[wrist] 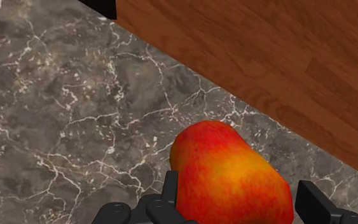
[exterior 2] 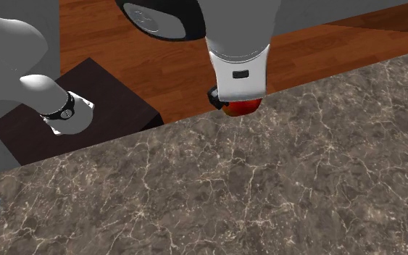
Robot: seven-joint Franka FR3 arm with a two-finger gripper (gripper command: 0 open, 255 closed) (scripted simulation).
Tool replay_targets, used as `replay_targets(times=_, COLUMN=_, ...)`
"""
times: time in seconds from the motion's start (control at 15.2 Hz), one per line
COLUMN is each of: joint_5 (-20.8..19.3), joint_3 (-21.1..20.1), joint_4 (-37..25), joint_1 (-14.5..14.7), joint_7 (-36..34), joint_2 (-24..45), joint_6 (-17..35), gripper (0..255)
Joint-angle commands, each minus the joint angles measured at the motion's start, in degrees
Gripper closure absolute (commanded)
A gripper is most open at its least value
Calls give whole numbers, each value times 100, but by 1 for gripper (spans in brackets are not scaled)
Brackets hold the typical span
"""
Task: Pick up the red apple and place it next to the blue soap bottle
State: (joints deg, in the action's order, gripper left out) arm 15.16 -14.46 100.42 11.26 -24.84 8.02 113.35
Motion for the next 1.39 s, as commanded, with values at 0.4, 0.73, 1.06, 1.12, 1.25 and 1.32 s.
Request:
replay_targets(times=0.4, joint_5=-44, joint_3=12, joint_4=-571, joint_1=-16, joint_7=-137, joint_2=-39, joint_6=-598, gripper=255)
replay_targets(times=0.73, joint_5=-75, joint_3=13, joint_4=-972, joint_1=-18, joint_7=-234, joint_2=-22, joint_6=-971, gripper=255)
replay_targets(times=1.06, joint_5=-108, joint_3=13, joint_4=-1422, joint_1=-15, joint_7=-337, joint_2=31, joint_6=-1356, gripper=255)
replay_targets(times=1.12, joint_5=-116, joint_3=12, joint_4=-1518, joint_1=-14, joint_7=-359, joint_2=47, joint_6=-1435, gripper=255)
replay_targets(times=1.25, joint_5=-131, joint_3=11, joint_4=-1719, joint_1=-10, joint_7=-403, joint_2=83, joint_6=-1594, gripper=255)
replay_targets(times=1.32, joint_5=-139, joint_3=10, joint_4=-1824, joint_1=-8, joint_7=-426, joint_2=104, joint_6=-1675, gripper=255)
